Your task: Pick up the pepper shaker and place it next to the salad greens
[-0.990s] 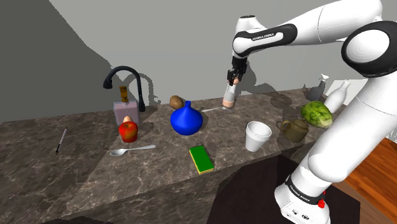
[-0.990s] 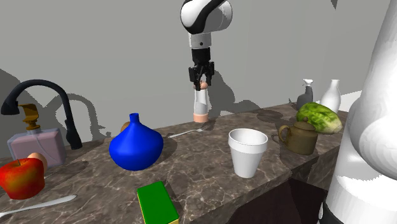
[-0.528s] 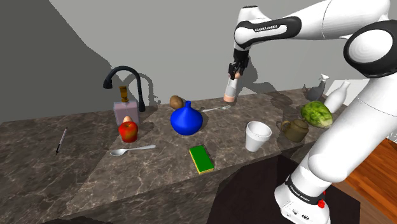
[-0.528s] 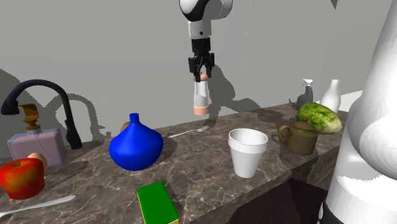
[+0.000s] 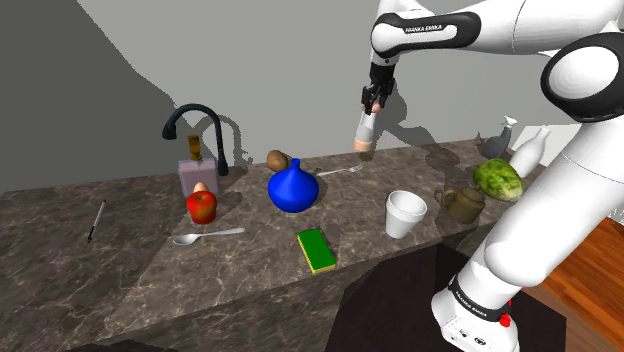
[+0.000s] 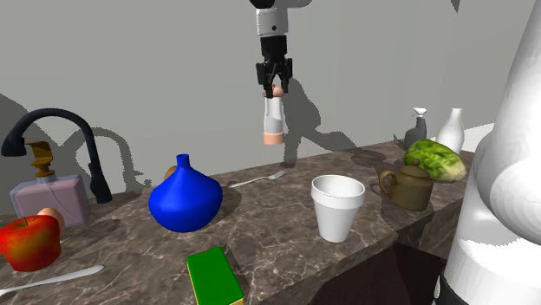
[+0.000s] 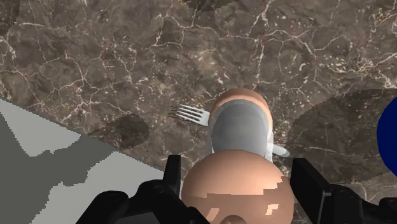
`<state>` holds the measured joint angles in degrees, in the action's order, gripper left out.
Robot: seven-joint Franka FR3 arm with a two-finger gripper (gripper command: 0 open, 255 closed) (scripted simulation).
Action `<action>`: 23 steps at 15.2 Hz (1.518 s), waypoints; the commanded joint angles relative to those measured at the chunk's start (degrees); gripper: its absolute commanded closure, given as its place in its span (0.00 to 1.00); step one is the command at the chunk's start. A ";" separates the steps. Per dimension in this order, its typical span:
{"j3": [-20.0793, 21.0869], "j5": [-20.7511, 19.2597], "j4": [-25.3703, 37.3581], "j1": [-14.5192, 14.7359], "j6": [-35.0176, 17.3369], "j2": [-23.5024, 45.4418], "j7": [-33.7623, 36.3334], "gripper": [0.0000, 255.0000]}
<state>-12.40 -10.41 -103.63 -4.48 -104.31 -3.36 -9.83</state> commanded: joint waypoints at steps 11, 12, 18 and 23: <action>0.04 0.58 10.98 0.05 9.54 1.34 -1.68 1.00; 0.04 0.64 12.01 0.05 10.35 1.55 -1.83 1.00; -1.31 0.80 14.68 -1.24 12.60 1.50 -4.88 1.00; -4.82 0.90 13.07 -4.40 11.17 0.21 -11.42 1.00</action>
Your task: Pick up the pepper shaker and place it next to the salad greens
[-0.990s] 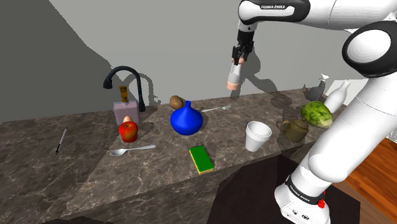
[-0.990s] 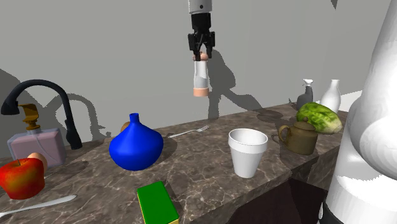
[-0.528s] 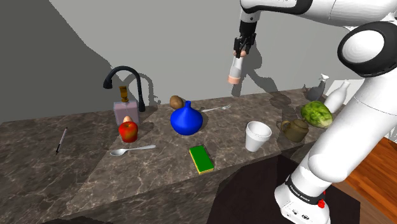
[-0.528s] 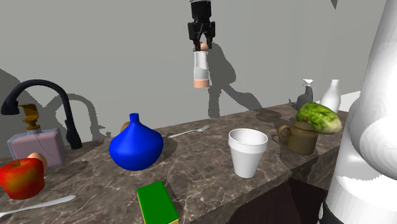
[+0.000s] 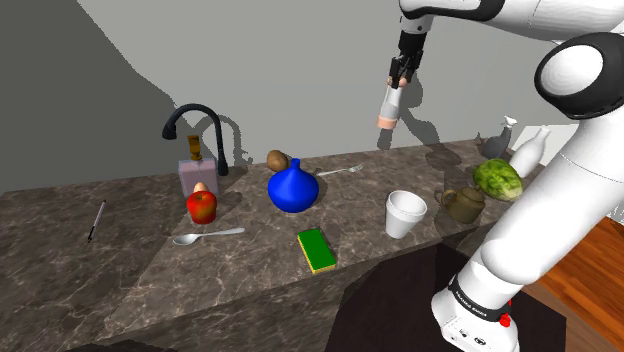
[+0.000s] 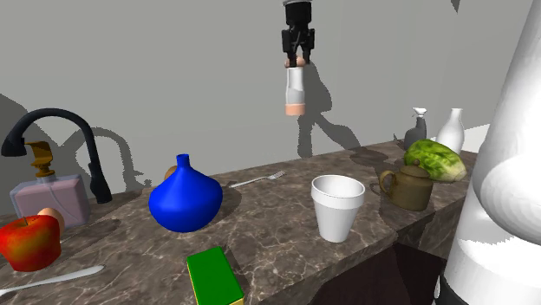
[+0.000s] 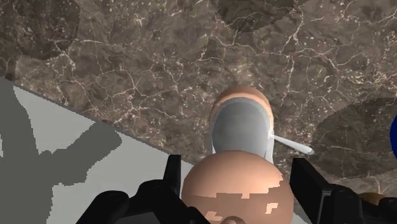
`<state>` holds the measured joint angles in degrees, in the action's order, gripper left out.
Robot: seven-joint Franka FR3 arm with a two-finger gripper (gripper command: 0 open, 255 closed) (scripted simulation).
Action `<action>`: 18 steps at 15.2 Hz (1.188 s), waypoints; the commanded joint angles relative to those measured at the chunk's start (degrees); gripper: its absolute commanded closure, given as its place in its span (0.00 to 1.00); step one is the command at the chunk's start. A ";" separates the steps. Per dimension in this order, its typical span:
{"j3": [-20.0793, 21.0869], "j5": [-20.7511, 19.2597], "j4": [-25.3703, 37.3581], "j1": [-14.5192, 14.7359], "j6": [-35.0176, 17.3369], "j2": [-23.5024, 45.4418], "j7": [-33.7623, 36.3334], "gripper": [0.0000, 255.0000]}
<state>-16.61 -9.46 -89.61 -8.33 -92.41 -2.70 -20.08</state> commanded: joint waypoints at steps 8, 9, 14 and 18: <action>-6.72 1.42 0.30 -5.88 -2.38 0.85 -12.52 1.00; -7.51 1.79 0.79 -6.59 -2.52 1.33 -14.02 1.00; -11.45 4.41 4.46 -10.50 -2.88 4.83 -21.81 1.00; -14.40 7.68 9.03 -14.33 -2.56 9.10 -28.34 1.00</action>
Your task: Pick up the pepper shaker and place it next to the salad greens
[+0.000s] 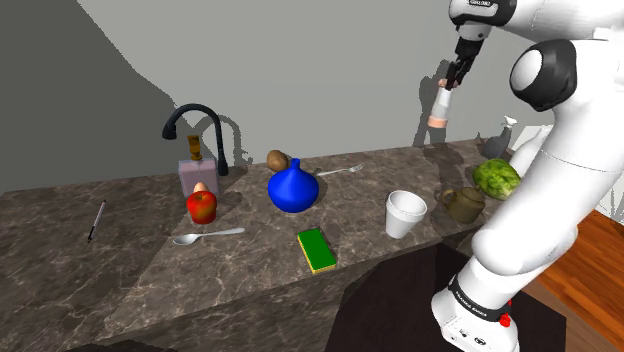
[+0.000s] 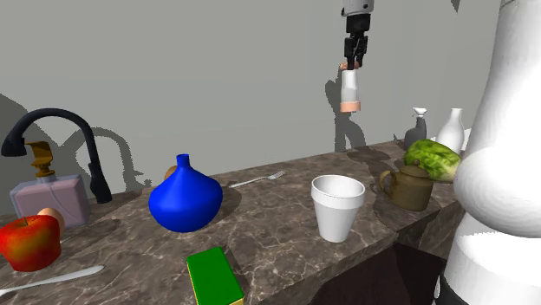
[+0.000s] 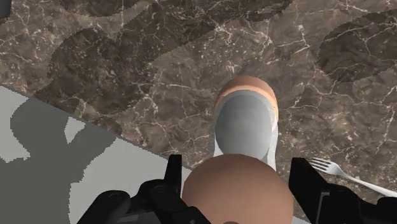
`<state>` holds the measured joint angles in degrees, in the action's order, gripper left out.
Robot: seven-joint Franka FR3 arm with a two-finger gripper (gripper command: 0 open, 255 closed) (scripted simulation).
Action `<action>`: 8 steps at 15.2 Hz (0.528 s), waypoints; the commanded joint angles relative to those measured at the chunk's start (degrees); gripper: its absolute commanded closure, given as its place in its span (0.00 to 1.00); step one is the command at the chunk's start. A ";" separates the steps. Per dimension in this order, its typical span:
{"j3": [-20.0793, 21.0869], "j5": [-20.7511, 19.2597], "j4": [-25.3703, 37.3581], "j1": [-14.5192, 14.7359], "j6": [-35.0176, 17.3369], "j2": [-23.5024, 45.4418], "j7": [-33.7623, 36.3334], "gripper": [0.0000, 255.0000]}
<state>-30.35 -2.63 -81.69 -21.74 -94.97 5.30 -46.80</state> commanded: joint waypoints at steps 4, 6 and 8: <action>-3.05 5.24 7.49 -5.88 1.21 6.77 -8.22 1.00; -3.83 7.79 11.57 -9.01 2.29 10.14 -11.41 1.00; -4.38 10.57 16.45 -12.57 3.80 13.94 -14.44 1.00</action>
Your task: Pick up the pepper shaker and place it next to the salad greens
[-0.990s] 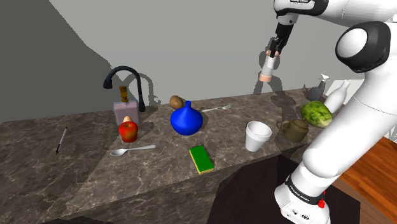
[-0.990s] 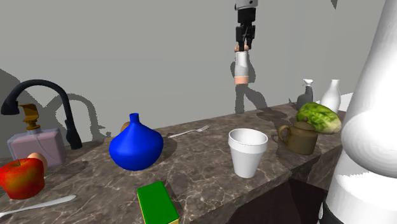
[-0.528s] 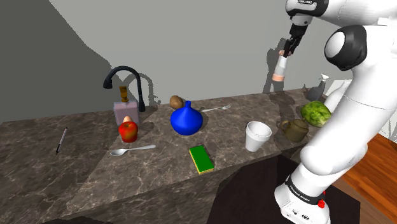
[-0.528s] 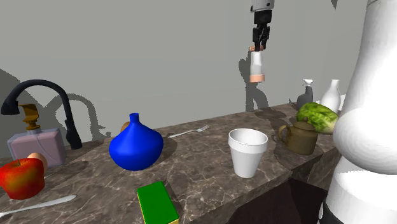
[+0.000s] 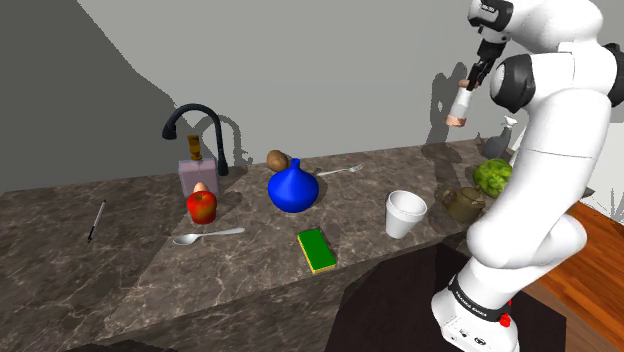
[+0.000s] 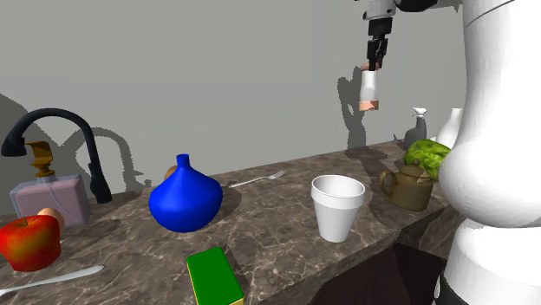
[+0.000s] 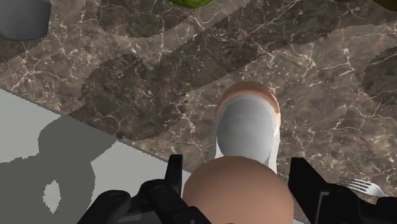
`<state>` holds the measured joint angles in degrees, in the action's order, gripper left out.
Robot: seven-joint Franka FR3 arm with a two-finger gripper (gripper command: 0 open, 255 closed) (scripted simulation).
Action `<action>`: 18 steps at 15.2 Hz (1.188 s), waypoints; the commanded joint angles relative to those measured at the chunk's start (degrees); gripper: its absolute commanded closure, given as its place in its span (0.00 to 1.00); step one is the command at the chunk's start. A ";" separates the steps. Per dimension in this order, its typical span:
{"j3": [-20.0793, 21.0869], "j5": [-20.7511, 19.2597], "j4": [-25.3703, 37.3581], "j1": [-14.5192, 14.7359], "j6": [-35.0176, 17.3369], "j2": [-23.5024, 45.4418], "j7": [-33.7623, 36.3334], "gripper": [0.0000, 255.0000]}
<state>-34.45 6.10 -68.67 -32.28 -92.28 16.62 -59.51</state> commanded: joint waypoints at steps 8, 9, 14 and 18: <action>0.92 10.74 24.47 -16.77 7.90 17.31 -8.65 1.00; 0.63 10.20 21.57 -15.69 6.23 16.19 -8.78 1.00; -0.14 8.37 11.09 -12.09 -0.36 12.54 -9.02 1.00; -0.41 7.46 4.99 -10.28 -4.65 10.78 -9.04 1.00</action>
<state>-34.83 13.66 -62.59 -42.78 -96.03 27.62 -68.47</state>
